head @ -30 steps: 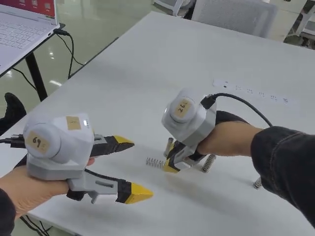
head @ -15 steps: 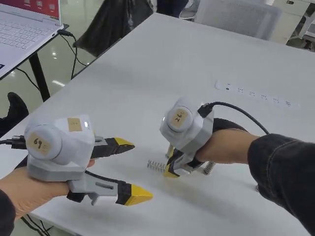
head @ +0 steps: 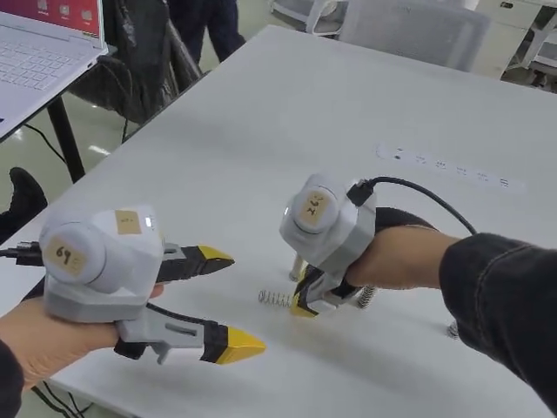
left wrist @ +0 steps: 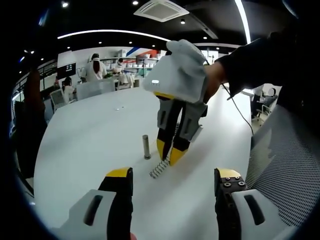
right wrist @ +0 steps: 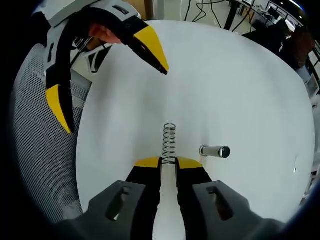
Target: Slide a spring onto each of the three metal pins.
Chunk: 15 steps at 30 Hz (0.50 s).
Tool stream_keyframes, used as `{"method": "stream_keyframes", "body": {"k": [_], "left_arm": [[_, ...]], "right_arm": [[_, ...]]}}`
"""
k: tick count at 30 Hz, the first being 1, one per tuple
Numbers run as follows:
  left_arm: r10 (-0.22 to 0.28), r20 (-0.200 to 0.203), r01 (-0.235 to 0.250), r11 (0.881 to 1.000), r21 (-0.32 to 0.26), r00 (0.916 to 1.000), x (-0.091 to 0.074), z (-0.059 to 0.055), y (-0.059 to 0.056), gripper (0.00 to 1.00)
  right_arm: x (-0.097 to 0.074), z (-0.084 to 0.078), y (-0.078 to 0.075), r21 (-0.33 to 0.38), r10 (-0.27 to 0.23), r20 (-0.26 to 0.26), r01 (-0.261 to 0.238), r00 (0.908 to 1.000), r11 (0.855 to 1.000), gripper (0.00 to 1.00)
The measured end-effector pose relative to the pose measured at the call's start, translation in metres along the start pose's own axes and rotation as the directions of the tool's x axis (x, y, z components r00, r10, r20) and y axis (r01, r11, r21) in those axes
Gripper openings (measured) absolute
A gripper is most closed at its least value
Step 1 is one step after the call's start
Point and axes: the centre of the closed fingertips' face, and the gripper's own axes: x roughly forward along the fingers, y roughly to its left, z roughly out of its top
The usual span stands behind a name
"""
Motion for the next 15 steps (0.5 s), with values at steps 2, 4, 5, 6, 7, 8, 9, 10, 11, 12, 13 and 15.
{"method": "stream_keyframes", "body": {"k": [2,4,5,6,7,8,9,10,11,12,13,15], "left_arm": [[-0.004,-0.004,0.004,1.000,0.005,1.0000,0.001,0.000,-0.001,0.64],[-0.008,-0.003,0.008,1.000,0.008,1.0000,0.002,0.001,-0.002,0.64],[-0.013,-0.005,0.013,1.000,0.012,0.9999,0.002,0.002,-0.003,0.64],[-0.015,-0.007,0.015,1.000,0.016,0.9999,0.003,0.002,-0.004,0.63],[-0.017,-0.010,0.017,1.000,0.020,0.9998,0.003,0.002,-0.004,0.63],[-0.019,-0.011,0.019,1.000,0.021,0.9998,0.003,0.002,-0.004,0.63],[-0.021,-0.012,0.021,1.000,0.023,0.9997,0.004,0.002,-0.005,0.63],[-0.023,-0.012,0.023,0.999,0.025,0.9997,0.004,0.002,-0.005,0.63],[-0.026,-0.012,0.026,0.999,0.028,0.9996,0.004,0.003,-0.006,0.62],[-0.028,-0.013,0.028,0.999,0.032,0.9995,0.004,0.003,-0.006,0.62],[-0.030,-0.013,0.031,0.999,0.036,0.9995,0.005,0.004,-0.007,0.62],[-0.035,-0.011,0.035,0.998,0.042,0.9993,0.005,0.006,-0.008,0.62]], "right_arm": [[-0.004,0.000,0.002,-0.005,0.000,0.003,0.000,1.0000,1.000,0.12],[-0.007,0.001,0.004,-0.007,0.000,0.007,0.000,1.0000,1.000,0.12],[-0.010,0.001,0.006,-0.009,0.001,0.009,-0.001,1.0000,1.000,0.12],[-0.013,0.002,0.008,-0.012,0.004,0.012,-0.004,0.9999,1.000,0.12],[-0.017,0.003,0.010,-0.016,0.007,0.014,-0.007,0.9999,1.000,0.12],[-0.020,0.003,0.012,-0.023,0.009,0.016,-0.008,0.9998,1.000,0.12],[-0.023,0.004,0.013,-0.026,0.010,0.019,-0.009,0.9998,1.000,0.12],[-0.026,0.004,0.014,-0.029,0.009,0.021,-0.009,0.9997,1.000,0.12],[-0.030,0.005,0.016,-0.035,0.012,0.024,-0.011,0.9997,0.999,0.12],[-0.033,0.006,0.017,-0.040,0.014,0.027,-0.012,0.9996,0.999,0.12],[-0.036,0.006,0.018,-0.043,0.016,0.028,-0.015,0.9995,0.999,0.12],[-0.042,0.006,0.021,-0.050,0.020,0.029,-0.018,0.9994,0.999,0.12]]}}
